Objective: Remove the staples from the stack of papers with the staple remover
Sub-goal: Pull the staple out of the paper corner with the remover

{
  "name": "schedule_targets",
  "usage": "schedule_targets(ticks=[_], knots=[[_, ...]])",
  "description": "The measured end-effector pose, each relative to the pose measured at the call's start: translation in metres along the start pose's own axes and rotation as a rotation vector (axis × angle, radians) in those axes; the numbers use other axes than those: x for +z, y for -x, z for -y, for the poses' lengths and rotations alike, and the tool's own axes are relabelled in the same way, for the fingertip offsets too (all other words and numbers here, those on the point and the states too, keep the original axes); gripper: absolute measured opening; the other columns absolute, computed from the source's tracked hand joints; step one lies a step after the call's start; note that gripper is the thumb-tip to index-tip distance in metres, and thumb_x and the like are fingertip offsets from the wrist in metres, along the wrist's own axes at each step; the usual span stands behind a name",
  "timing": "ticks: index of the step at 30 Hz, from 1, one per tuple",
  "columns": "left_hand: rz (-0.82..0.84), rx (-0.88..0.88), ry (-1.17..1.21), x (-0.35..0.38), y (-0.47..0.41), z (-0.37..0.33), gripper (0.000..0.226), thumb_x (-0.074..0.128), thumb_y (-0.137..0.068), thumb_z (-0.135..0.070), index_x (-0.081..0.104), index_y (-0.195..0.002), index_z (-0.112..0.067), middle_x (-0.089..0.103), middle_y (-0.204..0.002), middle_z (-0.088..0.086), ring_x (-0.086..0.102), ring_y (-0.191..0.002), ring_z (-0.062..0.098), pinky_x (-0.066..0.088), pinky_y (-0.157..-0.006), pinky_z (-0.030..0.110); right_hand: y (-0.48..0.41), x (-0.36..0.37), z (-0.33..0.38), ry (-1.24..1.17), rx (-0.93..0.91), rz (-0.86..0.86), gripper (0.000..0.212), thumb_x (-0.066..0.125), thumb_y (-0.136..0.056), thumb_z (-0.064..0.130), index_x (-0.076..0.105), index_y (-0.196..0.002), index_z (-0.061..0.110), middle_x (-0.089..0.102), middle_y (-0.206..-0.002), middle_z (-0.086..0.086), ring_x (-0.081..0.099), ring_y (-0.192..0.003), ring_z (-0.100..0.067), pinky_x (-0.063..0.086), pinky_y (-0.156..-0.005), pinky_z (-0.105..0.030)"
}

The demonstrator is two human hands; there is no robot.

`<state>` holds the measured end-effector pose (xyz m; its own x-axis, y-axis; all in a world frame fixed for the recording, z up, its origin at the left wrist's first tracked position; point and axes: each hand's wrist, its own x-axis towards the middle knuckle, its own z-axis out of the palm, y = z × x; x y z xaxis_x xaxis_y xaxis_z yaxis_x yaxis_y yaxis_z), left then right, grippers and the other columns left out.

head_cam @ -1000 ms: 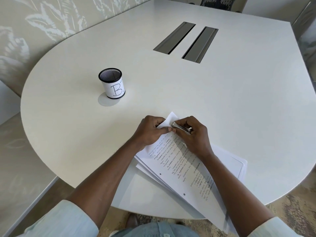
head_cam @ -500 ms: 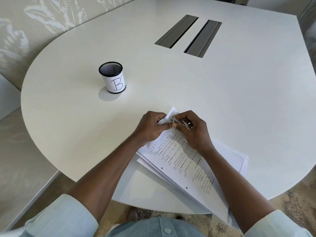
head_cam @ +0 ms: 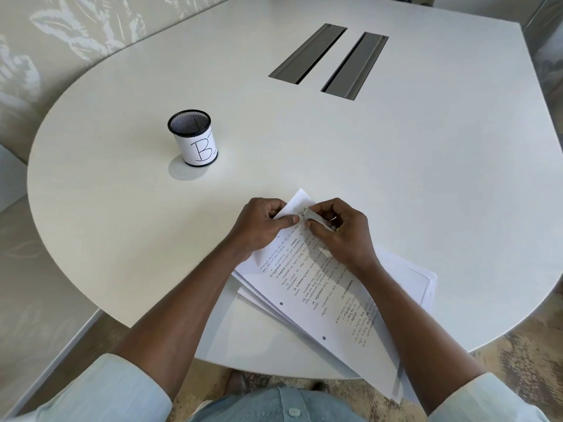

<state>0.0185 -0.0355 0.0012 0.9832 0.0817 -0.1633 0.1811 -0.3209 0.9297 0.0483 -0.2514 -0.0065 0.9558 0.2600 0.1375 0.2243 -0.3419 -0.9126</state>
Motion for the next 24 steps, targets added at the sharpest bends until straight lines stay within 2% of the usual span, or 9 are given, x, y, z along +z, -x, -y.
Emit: schedule_targets(ticks=[2,3,5,9,12,17,20,24], knots=[[-0.002,0.002,0.003,-0.0002,-0.0004,-0.0003,0.017,0.086,-0.093,-0.030,0.081,-0.087,-0.015,0.082,-0.087,0.013,0.066,-0.072,0.016,0.050,-0.071,0.033,0.0001,0.0002,0.0005,0.016,-0.008,0.010,0.018,0.085,-0.089,0.007,0.079,-0.104,0.014,0.078,-0.092,0.012,0.068,-0.076,-0.002,0.051,-0.071,-0.017],[0.000,0.004,0.000,-0.0004,0.0004,-0.0006,0.015,0.086,-0.094,-0.028,0.080,-0.084,-0.017,0.081,-0.077,0.003,0.063,-0.067,0.012,0.048,-0.068,0.029,0.0002,0.0006,0.0007,0.024,-0.019,0.014,0.018,0.085,-0.089,0.007,0.079,-0.104,0.014,0.078,-0.091,0.012,0.069,-0.077,-0.003,0.052,-0.072,-0.018],[-0.001,0.027,-0.017,0.0005,0.0032,-0.0017,0.016,0.085,-0.095,-0.024,0.079,-0.081,-0.020,0.075,-0.069,-0.009,0.058,-0.060,0.006,0.045,-0.062,0.023,0.0005,0.0011,0.0008,0.046,-0.051,0.012,0.017,0.085,-0.089,0.008,0.079,-0.104,0.014,0.078,-0.093,0.009,0.070,-0.080,-0.007,0.055,-0.074,-0.024],[-0.022,0.043,-0.003,0.0013,0.0055,-0.0024,0.009,0.085,-0.095,-0.023,0.083,-0.092,-0.014,0.083,-0.087,0.009,0.063,-0.069,0.011,0.049,-0.067,0.027,-0.0002,0.0021,0.0012,0.075,-0.085,0.005,0.015,0.084,-0.089,0.008,0.081,-0.102,0.016,0.077,-0.097,0.001,0.072,-0.086,-0.018,0.058,-0.078,-0.038],[-0.017,0.047,-0.010,0.0019,0.0061,-0.0032,0.010,0.085,-0.094,-0.022,0.082,-0.090,-0.014,0.081,-0.083,0.011,0.059,-0.068,0.010,0.046,-0.065,0.026,-0.0005,0.0023,-0.0005,0.086,-0.102,0.007,0.016,0.084,-0.090,0.008,0.081,-0.102,0.017,0.077,-0.098,-0.001,0.072,-0.086,-0.021,0.057,-0.078,-0.042],[-0.018,0.045,-0.010,0.0021,0.0051,-0.0020,0.011,0.085,-0.094,-0.023,0.083,-0.095,-0.013,0.079,-0.093,0.023,0.055,-0.073,0.014,0.043,-0.069,0.032,-0.0021,0.0038,-0.0049,0.097,-0.118,0.008,0.015,0.084,-0.090,0.014,0.082,-0.105,0.015,0.075,-0.099,-0.002,0.071,-0.086,-0.021,0.056,-0.078,-0.043],[-0.014,0.053,-0.017,0.0022,0.0041,-0.0006,0.012,0.084,-0.094,-0.023,0.081,-0.094,-0.012,0.076,-0.088,0.024,0.053,-0.073,0.015,0.041,-0.069,0.032,-0.0027,0.0041,-0.0051,0.110,-0.136,0.009,0.017,0.082,-0.090,0.022,0.081,-0.106,0.015,0.074,-0.098,-0.001,0.069,-0.085,-0.019,0.055,-0.077,-0.041],[-0.010,0.063,-0.017,0.0030,0.0017,0.0033,0.016,0.084,-0.093,-0.025,0.081,-0.095,-0.010,0.076,-0.096,0.029,0.055,-0.075,0.017,0.043,-0.071,0.034,-0.0036,0.0041,-0.0063,0.117,-0.144,0.020,0.014,0.083,-0.093,0.019,0.080,-0.106,0.015,0.073,-0.098,0.001,0.067,-0.084,-0.015,0.054,-0.075,-0.038]])
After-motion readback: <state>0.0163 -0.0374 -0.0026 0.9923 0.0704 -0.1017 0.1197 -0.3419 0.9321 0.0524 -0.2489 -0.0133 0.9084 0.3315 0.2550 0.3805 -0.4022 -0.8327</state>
